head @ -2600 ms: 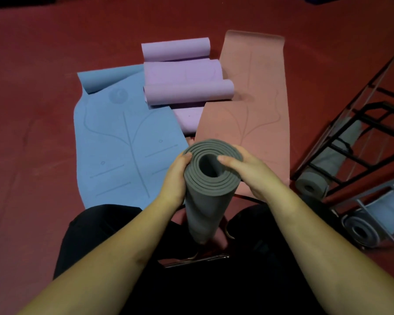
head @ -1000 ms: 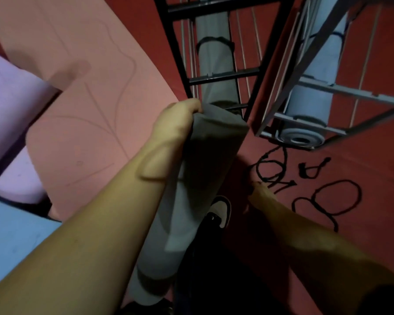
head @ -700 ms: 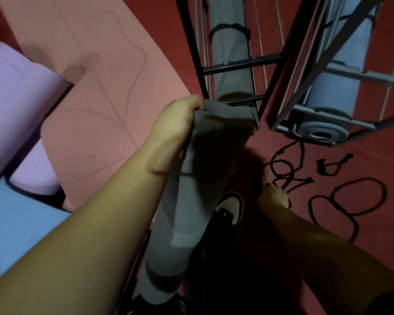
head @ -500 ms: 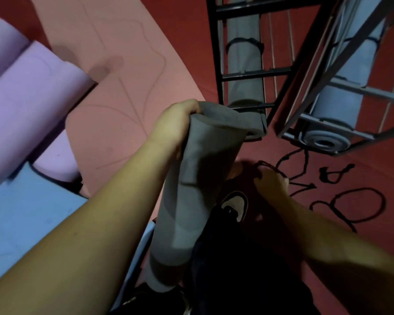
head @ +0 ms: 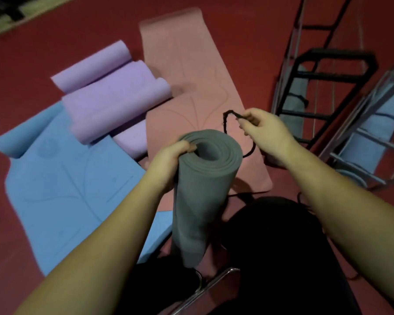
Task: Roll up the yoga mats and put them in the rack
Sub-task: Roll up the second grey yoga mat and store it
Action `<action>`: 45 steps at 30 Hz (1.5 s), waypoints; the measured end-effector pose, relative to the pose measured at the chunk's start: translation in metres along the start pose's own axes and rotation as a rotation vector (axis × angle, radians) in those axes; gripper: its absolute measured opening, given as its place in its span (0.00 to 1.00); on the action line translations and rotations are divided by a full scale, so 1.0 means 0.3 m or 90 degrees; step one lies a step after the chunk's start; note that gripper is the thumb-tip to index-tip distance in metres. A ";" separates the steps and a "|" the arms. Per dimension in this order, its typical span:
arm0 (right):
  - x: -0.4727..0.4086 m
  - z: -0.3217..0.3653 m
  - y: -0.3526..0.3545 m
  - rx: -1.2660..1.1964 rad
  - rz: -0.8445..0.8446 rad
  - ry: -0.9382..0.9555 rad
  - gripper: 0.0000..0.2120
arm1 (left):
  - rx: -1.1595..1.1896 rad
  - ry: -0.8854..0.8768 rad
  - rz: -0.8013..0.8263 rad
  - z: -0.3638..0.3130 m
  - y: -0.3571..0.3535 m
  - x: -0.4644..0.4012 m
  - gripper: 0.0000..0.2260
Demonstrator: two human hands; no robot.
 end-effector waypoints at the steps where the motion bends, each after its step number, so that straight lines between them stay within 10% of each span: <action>1: 0.011 0.113 -0.020 0.008 0.010 0.046 0.06 | 0.002 -0.021 -0.007 -0.010 0.073 0.060 0.19; 20: 0.328 0.796 -0.399 0.265 0.327 0.344 0.13 | -0.054 -0.130 -0.162 0.036 0.484 0.510 0.36; 45: 0.693 0.668 -0.421 0.100 0.144 0.274 0.16 | -0.079 -0.184 -0.343 -0.010 0.551 0.438 0.12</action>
Point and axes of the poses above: each hand's wrist, its own x-axis away from the middle knuckle, its own y-axis out of the back of the hand, z = x × y, the point moved 5 cm from there along -x, towards the middle knuckle
